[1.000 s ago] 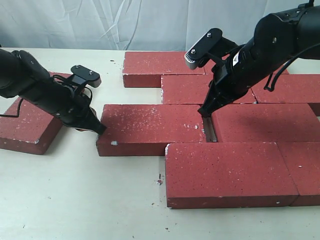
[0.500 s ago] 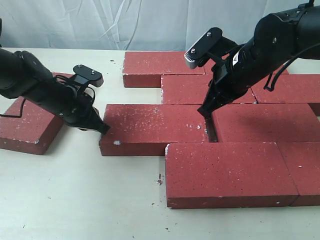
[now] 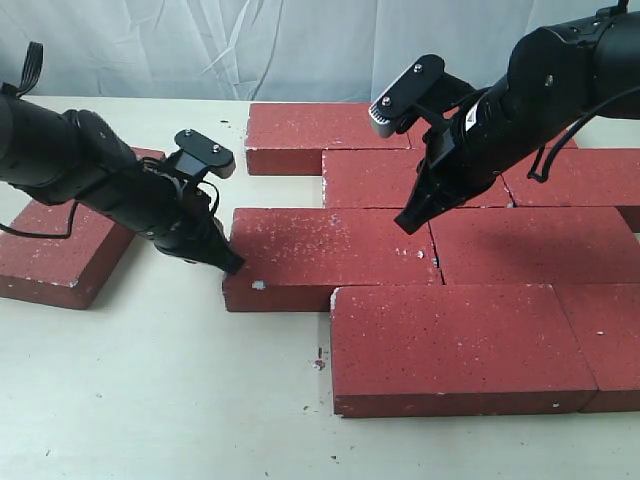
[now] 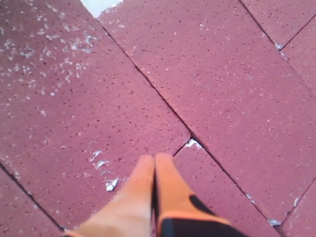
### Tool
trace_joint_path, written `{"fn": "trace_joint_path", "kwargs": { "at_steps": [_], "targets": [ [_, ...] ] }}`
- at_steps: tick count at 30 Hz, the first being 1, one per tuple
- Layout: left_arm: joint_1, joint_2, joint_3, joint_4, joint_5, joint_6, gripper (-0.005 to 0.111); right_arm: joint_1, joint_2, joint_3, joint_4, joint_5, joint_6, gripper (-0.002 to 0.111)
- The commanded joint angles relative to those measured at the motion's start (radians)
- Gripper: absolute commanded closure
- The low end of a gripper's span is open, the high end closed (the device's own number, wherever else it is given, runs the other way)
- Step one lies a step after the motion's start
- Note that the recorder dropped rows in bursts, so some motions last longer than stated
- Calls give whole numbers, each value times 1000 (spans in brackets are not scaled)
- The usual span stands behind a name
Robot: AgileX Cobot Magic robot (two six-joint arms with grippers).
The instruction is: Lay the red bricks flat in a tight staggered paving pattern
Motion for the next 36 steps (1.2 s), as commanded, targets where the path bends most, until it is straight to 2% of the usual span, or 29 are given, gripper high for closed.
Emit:
{"fn": "trace_joint_path", "kwargs": {
  "at_steps": [1, 13, 28, 34, 36],
  "targets": [
    [-11, 12, -5, -38, 2, 0, 107, -5, -8, 3, 3, -13, 1, 109],
    [1, 46, -28, 16, 2, 0, 107, -5, -8, 3, 3, -15, 1, 109],
    [113, -13, -28, 52, 12, -4, 107, -5, -8, 3, 3, -15, 1, 109],
    [153, -148, -28, 70, 22, -4, 107, -5, -8, 3, 9, -29, 1, 109],
    [171, -177, -28, 70, -13, -4, 107, -5, -8, 3, 24, -44, 1, 109]
  ]
}}
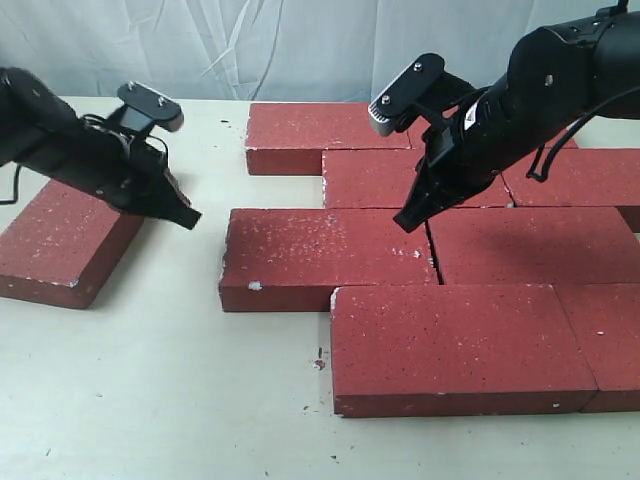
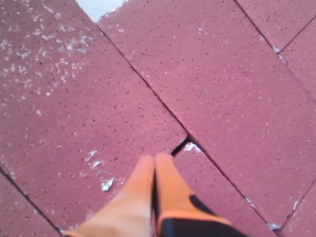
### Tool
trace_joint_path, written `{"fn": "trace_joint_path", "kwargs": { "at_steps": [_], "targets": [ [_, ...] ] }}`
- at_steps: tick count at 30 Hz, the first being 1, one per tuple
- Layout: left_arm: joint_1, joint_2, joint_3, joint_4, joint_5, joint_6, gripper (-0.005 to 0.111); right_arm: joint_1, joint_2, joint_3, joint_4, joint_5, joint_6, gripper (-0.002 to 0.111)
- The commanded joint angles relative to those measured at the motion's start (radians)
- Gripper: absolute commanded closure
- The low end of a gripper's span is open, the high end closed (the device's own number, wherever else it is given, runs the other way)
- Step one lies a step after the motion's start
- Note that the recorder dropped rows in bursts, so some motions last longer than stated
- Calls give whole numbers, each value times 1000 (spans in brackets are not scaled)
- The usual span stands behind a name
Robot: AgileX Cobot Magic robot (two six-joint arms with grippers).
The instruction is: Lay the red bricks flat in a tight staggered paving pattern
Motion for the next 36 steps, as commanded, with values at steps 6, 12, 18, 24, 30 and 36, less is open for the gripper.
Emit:
{"fn": "trace_joint_path", "kwargs": {
  "at_steps": [6, 12, 18, 24, 30, 36],
  "targets": [
    [101, -85, -22, -84, -605, 93, 107, -5, -8, 3, 74, -58, 1, 109],
    [441, -34, -147, -181, -124, 5, 107, -5, -8, 3, 92, -66, 1, 109],
    [523, 134, -410, 549, 344, -627, 107, -5, -8, 3, 92, -72, 1, 109],
    [506, 236, -472, 728, 273, -913, 107, -5, -8, 3, 111, -74, 1, 109],
    [459, 354, -574, 505, 311, -735, 107, -5, -8, 3, 111, -86, 1, 109],
    [355, 429, -663, 484, 311, -734, 107, -5, -8, 3, 111, -86, 1, 109]
  ]
}}
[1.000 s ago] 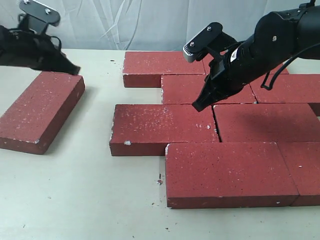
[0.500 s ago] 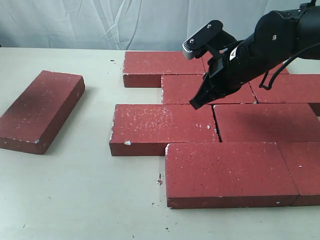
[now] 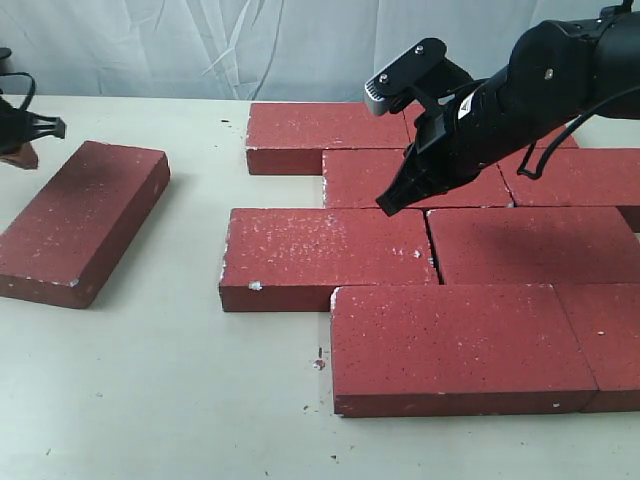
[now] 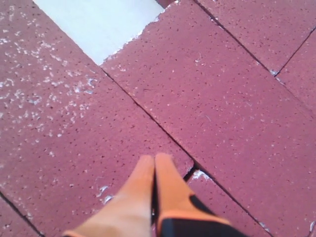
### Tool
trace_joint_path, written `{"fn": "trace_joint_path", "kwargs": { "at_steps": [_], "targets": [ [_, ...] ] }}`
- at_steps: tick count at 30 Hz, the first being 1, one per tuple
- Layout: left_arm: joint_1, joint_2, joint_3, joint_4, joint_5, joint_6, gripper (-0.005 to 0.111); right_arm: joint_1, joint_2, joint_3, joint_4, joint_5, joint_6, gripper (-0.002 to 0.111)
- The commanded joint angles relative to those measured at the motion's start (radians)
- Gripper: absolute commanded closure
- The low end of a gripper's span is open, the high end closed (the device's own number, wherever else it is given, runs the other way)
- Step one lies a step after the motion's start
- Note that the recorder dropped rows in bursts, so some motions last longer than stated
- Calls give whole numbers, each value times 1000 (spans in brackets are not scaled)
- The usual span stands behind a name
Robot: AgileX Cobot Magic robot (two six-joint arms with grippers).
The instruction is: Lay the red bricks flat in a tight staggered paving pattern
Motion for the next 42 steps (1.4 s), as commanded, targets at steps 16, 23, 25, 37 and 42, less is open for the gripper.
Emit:
{"fn": "trace_joint_path", "kwargs": {
  "at_steps": [16, 23, 25, 37, 42],
  "targets": [
    [-290, 42, -173, -11, 260, 420, 107, -5, -8, 3, 3, -20, 1, 109],
    [-290, -145, -186, 365, 282, 59, 107, -5, -8, 3, 3, -31, 1, 109],
    [-291, -205, -176, 355, 365, 107, 107, -5, -8, 3, 3, -37, 1, 109],
    [-348, -526, 219, 38, 521, 324, 107, -5, -8, 3, 14, -29, 1, 109],
    [-438, -635, 453, 38, 373, 326, 107, -5, -8, 3, 25, -24, 1, 109]
  ]
}}
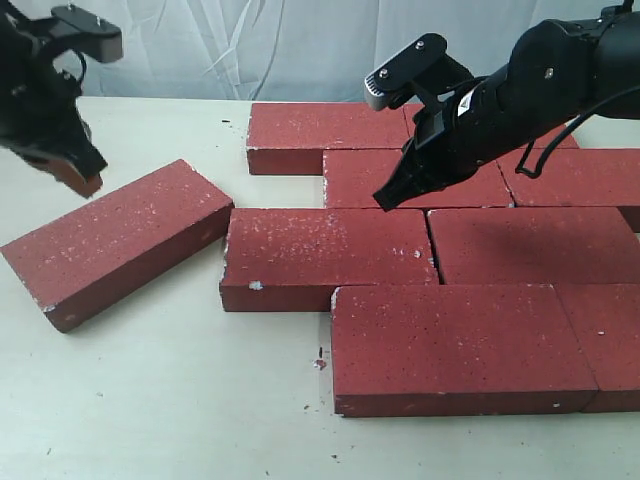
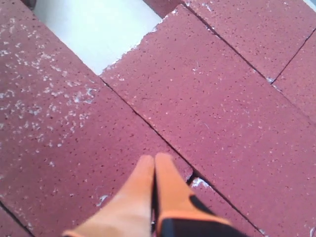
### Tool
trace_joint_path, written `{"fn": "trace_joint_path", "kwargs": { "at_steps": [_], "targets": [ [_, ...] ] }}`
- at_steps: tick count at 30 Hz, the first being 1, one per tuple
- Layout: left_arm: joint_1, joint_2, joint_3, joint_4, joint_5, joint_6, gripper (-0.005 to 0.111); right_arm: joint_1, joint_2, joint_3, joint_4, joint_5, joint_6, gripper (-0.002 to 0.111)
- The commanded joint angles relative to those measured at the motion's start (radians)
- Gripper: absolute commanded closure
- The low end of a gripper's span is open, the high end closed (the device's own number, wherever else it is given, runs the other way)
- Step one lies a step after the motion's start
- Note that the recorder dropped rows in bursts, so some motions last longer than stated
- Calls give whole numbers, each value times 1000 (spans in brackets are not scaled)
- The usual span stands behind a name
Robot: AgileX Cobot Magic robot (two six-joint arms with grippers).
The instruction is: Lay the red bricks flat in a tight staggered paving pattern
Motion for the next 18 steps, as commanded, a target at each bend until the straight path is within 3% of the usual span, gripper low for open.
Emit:
{"fn": "trace_joint_path", "kwargs": {
  "at_steps": [1, 6, 9, 15, 18],
  "targets": [
    [-81, -87, 191, -14, -126, 14, 107, -5, -8, 3, 10, 6, 1, 109],
    [-164, -84, 374, 68, -243, 1, 107, -5, -8, 3, 10, 8, 1, 109],
    [-178, -71, 450, 118, -331, -37, 107, -5, -8, 3, 10, 8, 1, 109],
    [-178, -11, 498, 141, -423, -81, 107, -5, -8, 3, 14, 16, 1, 109],
    [-178, 29, 503, 263, -433, -185, 107, -5, -8, 3, 14, 16, 1, 109]
  ]
}}
